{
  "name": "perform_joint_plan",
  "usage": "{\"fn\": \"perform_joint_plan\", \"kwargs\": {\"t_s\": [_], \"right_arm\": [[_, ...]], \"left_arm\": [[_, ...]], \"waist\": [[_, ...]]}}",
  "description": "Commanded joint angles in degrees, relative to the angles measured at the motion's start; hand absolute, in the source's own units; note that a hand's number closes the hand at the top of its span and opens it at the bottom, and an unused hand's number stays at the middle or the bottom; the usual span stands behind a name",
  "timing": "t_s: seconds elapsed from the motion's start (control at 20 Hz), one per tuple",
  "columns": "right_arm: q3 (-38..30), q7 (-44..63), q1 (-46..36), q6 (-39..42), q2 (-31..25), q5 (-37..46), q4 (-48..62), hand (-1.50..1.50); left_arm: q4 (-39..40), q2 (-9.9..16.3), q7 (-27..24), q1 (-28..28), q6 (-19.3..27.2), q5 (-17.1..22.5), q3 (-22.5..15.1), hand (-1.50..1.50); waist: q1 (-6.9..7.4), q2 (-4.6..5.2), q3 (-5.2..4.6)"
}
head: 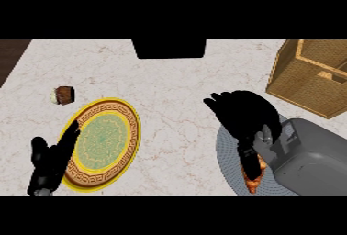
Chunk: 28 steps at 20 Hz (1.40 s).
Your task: Pick the croissant from the placemat and place it in the basket
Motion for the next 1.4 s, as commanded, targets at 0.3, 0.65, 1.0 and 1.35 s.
{"fn": "perform_joint_plan", "kwargs": {"t_s": [0.3, 0.65, 1.0, 1.35], "right_arm": [[3.8, 1.5, 10.5, -3.0, -2.3, 10.4, -1.6, -1.50], [2.6, 1.3, 13.7, -3.6, 1.2, 15.1, -0.6, -1.50], [3.0, -4.6, 19.1, -4.6, 0.8, 22.7, 1.1, -1.50], [2.3, -8.0, 20.2, -4.8, 5.1, 28.4, 6.5, -1.50]], "left_arm": [[1.0, -1.8, 3.3, 3.4, -0.9, 0.6, -1.1, 0.00], [1.1, 0.7, 2.7, 4.7, -3.3, 1.0, 0.8, 0.00], [3.6, -1.5, 3.0, 1.6, -2.5, 0.1, 0.5, 0.00], [1.5, -2.2, 5.4, 1.9, -1.9, -0.7, 0.1, 0.00]], "waist": [[0.55, 0.62, -0.66], [1.15, 0.69, -0.70], [0.91, 0.84, -0.69], [1.35, 0.88, -0.68]]}}
